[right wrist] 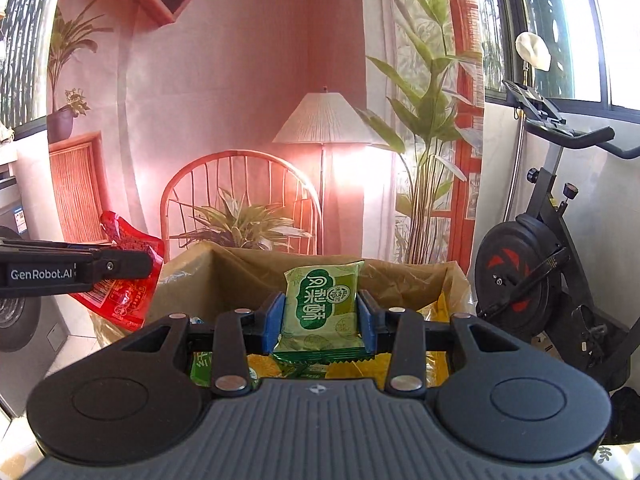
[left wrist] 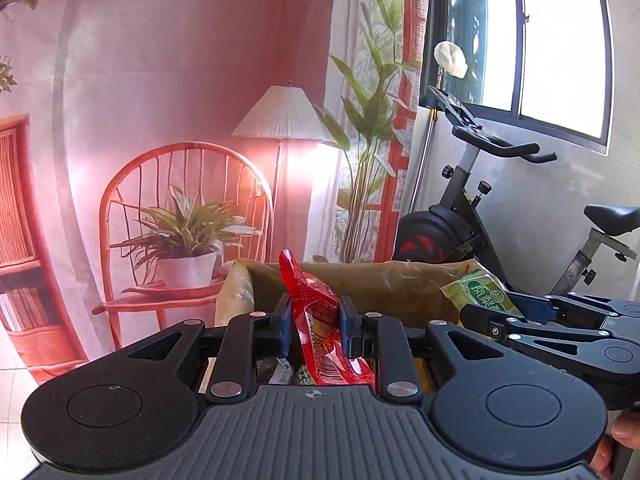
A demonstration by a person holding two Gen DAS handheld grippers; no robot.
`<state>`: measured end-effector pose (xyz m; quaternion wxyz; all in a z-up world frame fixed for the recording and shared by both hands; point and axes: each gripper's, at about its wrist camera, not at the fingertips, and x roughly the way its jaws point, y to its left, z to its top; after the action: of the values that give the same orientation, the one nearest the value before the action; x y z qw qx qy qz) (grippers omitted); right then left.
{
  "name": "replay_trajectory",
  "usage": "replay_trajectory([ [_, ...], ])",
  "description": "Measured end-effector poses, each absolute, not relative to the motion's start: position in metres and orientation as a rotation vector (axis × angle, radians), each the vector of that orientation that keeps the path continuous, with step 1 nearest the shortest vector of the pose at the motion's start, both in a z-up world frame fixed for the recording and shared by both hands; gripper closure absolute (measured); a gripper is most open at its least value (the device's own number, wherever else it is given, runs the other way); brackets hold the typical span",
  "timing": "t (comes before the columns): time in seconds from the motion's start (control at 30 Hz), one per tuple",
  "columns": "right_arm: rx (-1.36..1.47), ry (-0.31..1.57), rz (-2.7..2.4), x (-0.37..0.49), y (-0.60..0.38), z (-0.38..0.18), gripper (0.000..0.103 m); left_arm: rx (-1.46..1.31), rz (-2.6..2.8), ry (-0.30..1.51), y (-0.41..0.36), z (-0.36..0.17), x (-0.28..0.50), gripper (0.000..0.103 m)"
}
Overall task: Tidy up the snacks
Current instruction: 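Lift both held packs over the box and release them inside, then move both open tools back down toward the remaining red and brown packs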
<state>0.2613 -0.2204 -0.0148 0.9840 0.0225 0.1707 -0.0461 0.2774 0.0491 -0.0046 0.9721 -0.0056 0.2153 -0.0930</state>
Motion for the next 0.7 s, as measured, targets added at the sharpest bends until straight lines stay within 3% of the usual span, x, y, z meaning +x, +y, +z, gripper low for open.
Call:
replay_trajectory([
  [0.27, 0.058, 0.421, -0.141, 0.279, -0.23, -0.021, 0.059, 0.052, -0.185, 0.505, 0.047, -0.016, 0.309, 0.078],
  [0.37, 0.046, 0.392, -0.136, 0.265, -0.231, -0.017, 0.045, 0.041, -0.182, 0.507, 0.049, -0.014, 0.305, 0.053],
  [0.4, 0.05, 0.391, -0.135, 0.26, -0.231, -0.016, 0.045, 0.043, -0.179, 0.501, 0.049, -0.013, 0.301, 0.049],
  [0.7, 0.075, 0.388, -0.135, 0.203, -0.23, -0.007, 0.045, 0.081, -0.172, 0.512, 0.04, 0.003, 0.259, 0.045],
])
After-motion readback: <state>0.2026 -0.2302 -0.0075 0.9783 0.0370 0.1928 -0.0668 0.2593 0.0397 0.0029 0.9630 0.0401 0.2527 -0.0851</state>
